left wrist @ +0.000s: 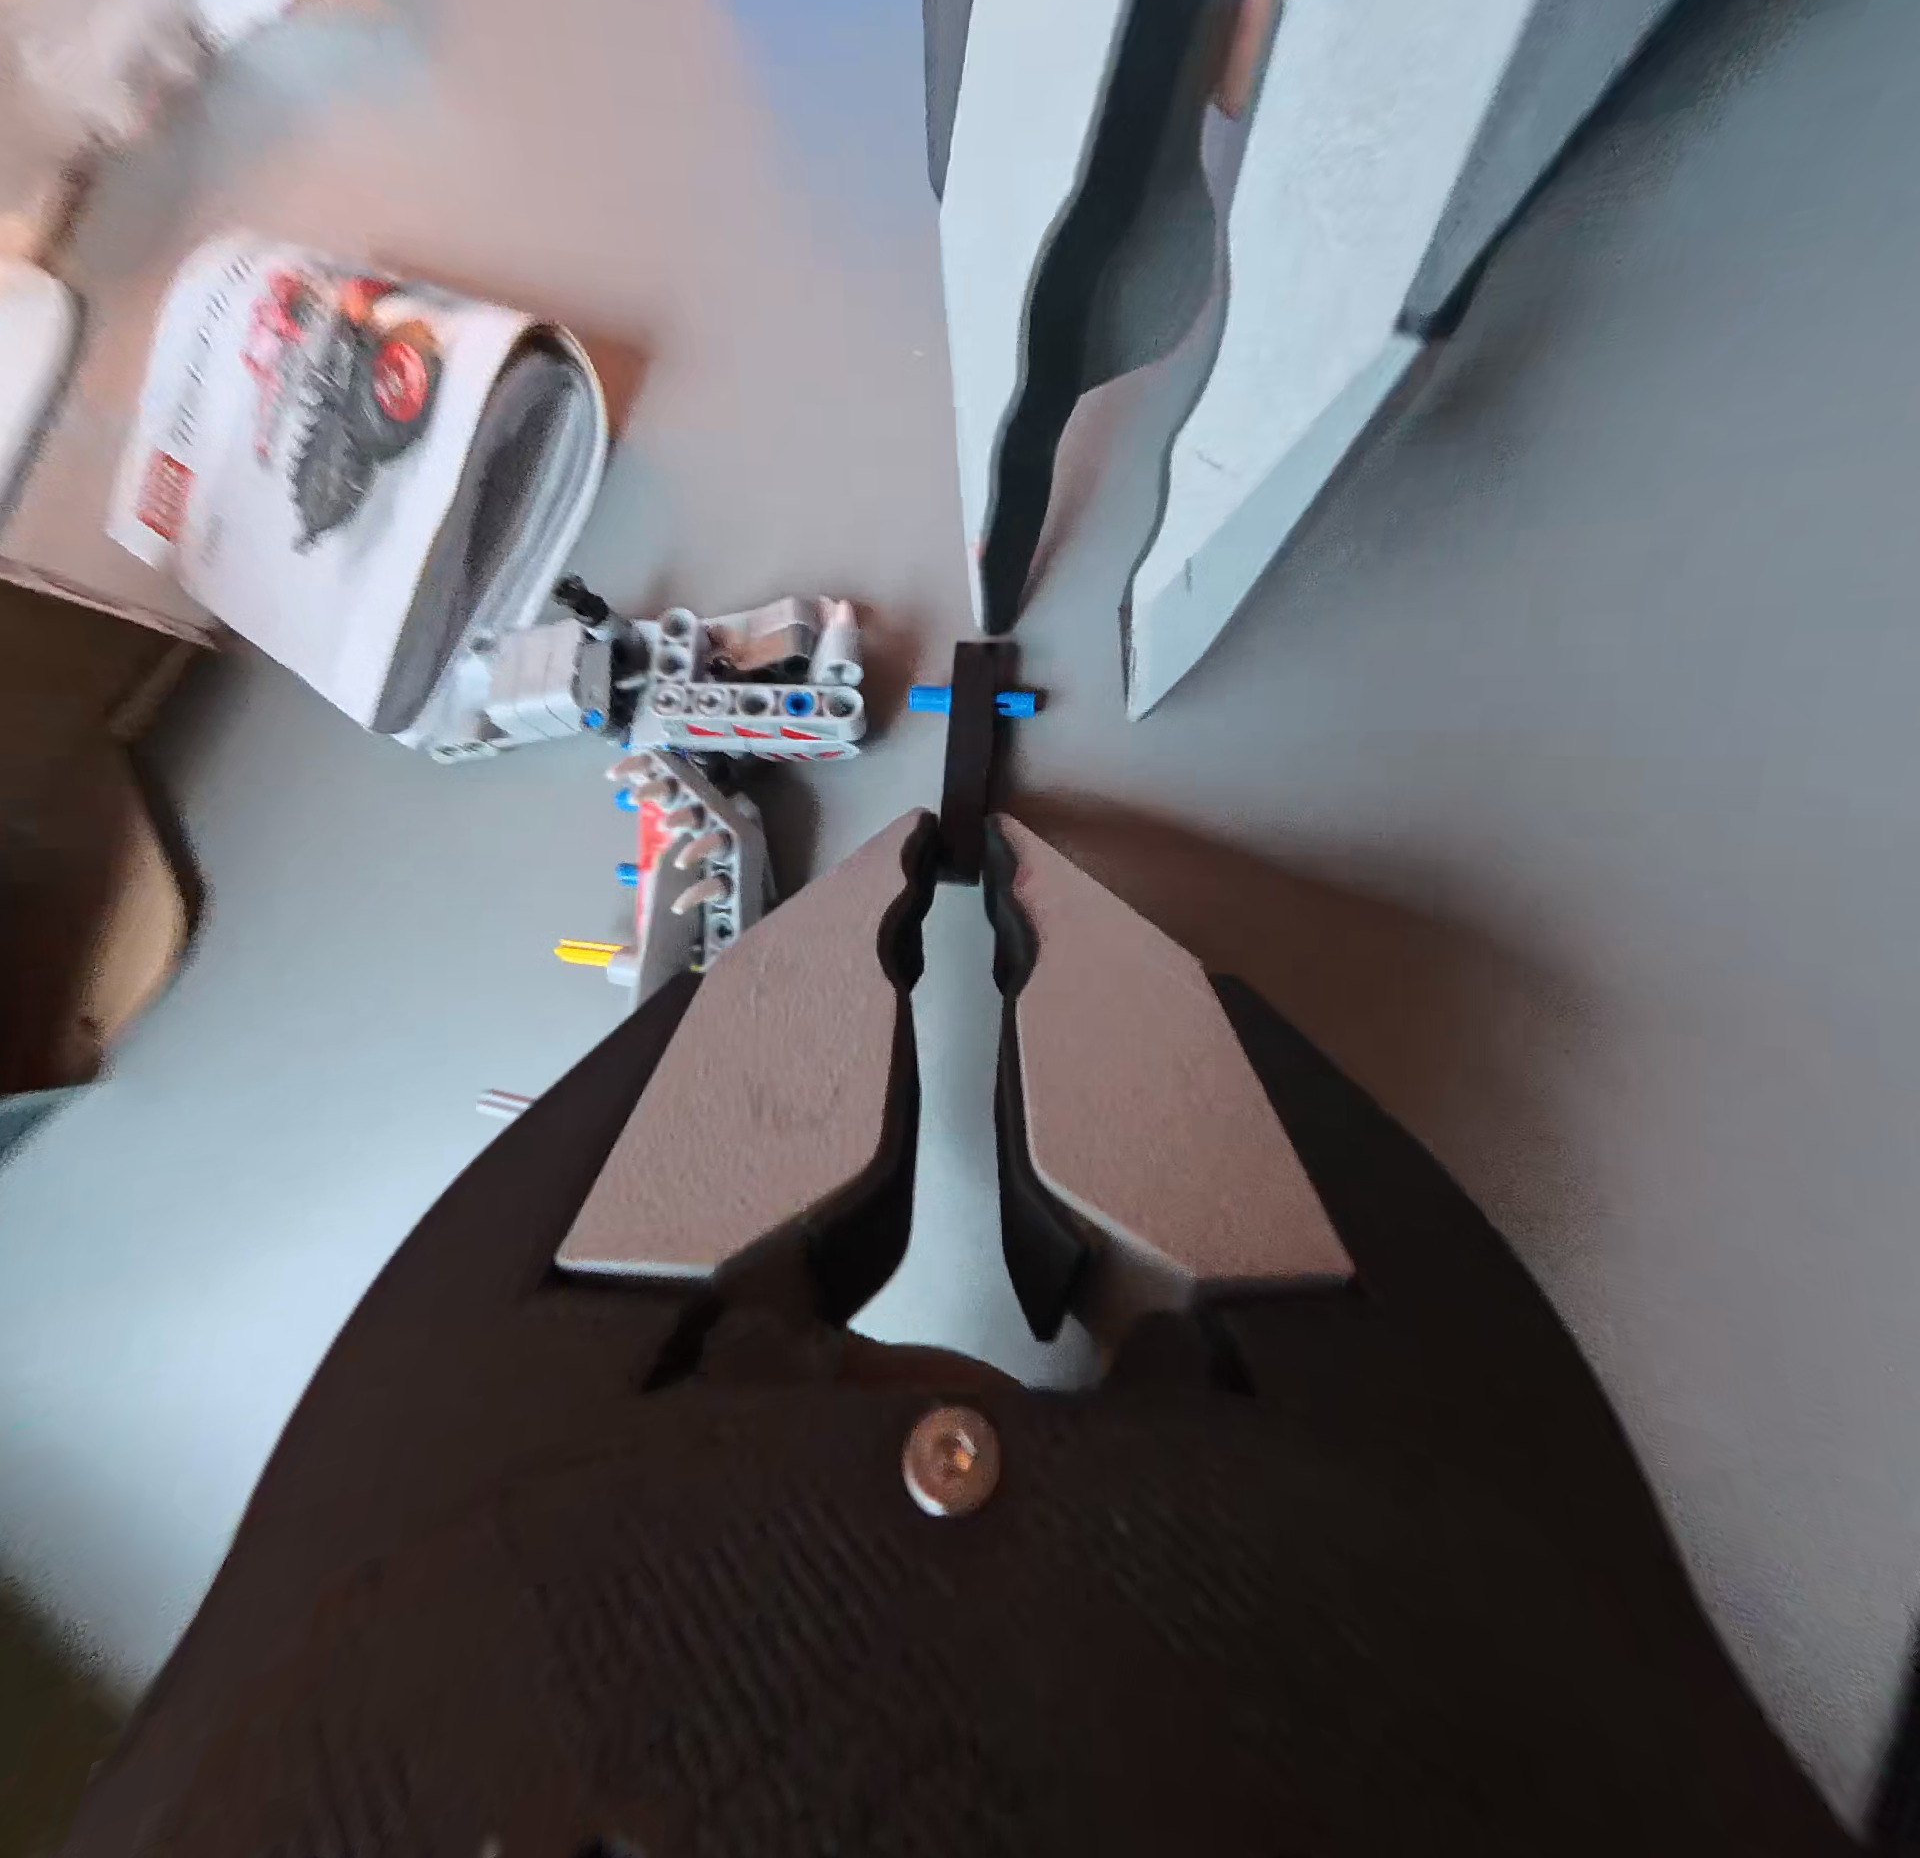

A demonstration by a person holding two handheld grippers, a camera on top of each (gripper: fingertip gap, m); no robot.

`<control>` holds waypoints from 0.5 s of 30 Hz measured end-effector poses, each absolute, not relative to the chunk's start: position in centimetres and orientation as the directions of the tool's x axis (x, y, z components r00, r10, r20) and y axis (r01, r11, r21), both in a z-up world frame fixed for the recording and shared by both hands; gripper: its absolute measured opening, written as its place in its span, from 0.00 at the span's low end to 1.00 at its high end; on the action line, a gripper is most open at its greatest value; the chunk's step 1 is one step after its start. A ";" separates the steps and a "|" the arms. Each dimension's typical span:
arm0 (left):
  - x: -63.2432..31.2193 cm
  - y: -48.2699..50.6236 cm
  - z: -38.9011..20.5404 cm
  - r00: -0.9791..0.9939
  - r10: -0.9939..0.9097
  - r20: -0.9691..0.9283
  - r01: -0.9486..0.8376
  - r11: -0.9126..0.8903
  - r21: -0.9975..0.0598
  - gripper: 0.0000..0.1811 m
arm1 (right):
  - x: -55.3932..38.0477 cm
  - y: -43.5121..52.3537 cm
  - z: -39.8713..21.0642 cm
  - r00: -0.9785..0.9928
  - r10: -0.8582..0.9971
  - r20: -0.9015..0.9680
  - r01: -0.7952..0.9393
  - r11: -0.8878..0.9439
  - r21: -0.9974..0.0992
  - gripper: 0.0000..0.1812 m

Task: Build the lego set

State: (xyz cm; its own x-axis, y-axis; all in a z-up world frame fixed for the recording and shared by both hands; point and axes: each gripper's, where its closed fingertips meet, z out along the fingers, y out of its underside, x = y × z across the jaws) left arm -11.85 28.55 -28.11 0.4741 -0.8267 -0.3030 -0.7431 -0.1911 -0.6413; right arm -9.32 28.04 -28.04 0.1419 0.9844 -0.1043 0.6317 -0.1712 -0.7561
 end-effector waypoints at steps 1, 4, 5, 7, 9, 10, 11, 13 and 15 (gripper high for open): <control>-11.9 28.8 -27.7 0.452 -0.812 -0.369 -0.754 -0.127 -0.644 0.03 | -9.3 28.1 -27.8 0.141 0.983 -0.115 0.617 -0.178 -0.767 0.17; -12.1 29.0 -26.1 0.325 -0.713 -0.622 -0.800 0.143 -0.582 0.03 | -9.3 28.7 -26.5 0.160 0.975 -0.152 0.539 -0.215 -0.814 0.15; -12.3 29.2 -25.5 0.291 -0.657 -0.695 -0.807 0.222 -0.548 0.03 | -9.3 28.9 -25.9 0.158 0.972 -0.173 0.503 -0.230 -0.833 0.13; -11.8 28.7 -23.9 0.199 -0.506 -0.839 -0.780 0.436 -0.448 0.03 | -9.7 29.0 -24.7 0.142 0.967 -0.211 0.434 -0.252 -0.865 0.09; -12.0 29.0 -23.7 0.180 -0.424 -0.887 -0.783 0.484 -0.391 0.03 | -10.0 28.3 -24.1 0.100 0.969 -0.226 0.412 -0.247 -0.877 0.06; -11.8 28.9 -23.5 0.178 -0.411 -0.894 -0.768 0.510 -0.387 0.03 | -10.2 28.3 -24.1 0.098 0.972 -0.214 0.413 -0.235 -0.880 0.05; -11.8 28.9 -23.1 0.195 -0.417 -0.888 -0.759 0.510 -0.406 0.03 | -10.3 28.4 -24.2 0.098 0.976 -0.195 0.420 -0.218 -0.881 0.03; -11.9 28.9 -23.1 0.225 -0.452 -0.863 -0.742 0.495 -0.452 0.03 | -10.6 28.5 -23.9 0.094 0.981 -0.170 0.415 -0.194 -0.889 0.03; -12.1 29.0 -23.0 0.237 -0.458 -0.857 -0.741 0.485 -0.465 0.03 | -10.9 28.6 -23.8 0.083 0.978 -0.189 0.411 -0.206 -0.888 0.04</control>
State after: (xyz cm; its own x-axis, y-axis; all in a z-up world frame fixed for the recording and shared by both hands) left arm -12.12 29.01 -23.04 0.2370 -0.4582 -0.8567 -0.7407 0.4854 -0.4645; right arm -10.90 28.55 -23.83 0.0828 0.9785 -0.1891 0.4111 -0.2064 -0.8879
